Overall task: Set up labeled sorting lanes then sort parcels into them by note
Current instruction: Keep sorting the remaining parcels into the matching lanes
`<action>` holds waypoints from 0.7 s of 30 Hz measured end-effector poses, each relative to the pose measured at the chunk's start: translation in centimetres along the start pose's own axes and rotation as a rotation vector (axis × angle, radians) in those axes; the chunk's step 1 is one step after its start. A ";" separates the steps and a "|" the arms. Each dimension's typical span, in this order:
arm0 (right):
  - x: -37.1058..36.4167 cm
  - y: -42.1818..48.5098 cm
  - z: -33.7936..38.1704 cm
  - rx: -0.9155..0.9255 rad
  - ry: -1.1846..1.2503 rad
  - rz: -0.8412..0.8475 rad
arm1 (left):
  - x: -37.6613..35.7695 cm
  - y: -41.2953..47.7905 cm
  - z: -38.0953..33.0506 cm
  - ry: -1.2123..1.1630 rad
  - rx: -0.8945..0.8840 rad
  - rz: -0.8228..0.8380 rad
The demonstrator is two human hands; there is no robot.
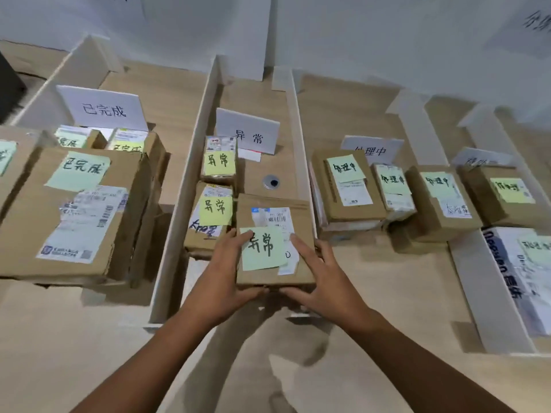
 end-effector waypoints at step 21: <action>34.7 -43.4 -6.3 -0.070 -0.122 -0.923 | -16.8 -10.6 -49.2 -0.012 -0.822 -0.004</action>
Point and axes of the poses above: each hand's wrist, its own y-axis towards the middle knuckle, its own x-axis out of the back of the hand, z = x × y, the point moved 8 cm from there along y, towards the middle knuckle, and after that the axes turned 1 degree about y, right-handed, at the moved point
